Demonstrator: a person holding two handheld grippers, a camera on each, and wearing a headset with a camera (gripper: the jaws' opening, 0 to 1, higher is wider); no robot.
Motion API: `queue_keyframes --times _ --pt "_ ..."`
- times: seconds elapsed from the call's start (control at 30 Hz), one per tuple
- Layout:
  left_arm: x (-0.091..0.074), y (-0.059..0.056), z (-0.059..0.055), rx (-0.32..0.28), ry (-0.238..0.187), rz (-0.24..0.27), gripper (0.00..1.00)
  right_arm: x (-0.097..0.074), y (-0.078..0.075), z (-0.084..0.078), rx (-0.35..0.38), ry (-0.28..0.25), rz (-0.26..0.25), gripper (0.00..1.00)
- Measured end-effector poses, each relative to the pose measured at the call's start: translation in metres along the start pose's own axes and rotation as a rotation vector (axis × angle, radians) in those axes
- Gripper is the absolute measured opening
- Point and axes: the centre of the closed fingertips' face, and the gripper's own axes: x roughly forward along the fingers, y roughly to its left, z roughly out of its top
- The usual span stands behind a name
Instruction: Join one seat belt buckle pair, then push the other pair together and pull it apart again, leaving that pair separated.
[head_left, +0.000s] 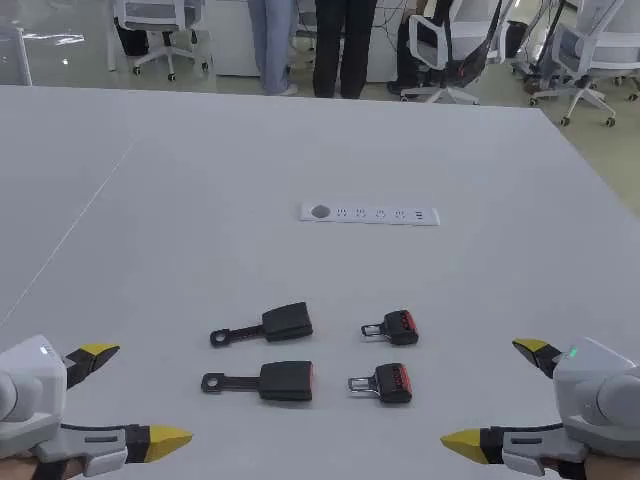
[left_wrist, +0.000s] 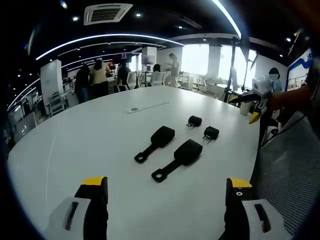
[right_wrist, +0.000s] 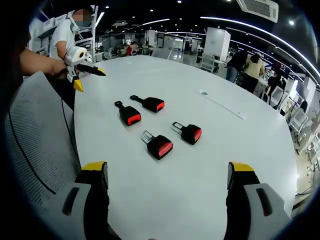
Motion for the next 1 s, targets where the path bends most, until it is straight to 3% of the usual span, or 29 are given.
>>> queue_keyframes --times 1.0 --pt "-0.0003 0.0002 -0.0035 0.044 0.02 0.0 1.0 -0.003 -0.0022 -0.0069 0.017 0.013 -0.022 0.99"
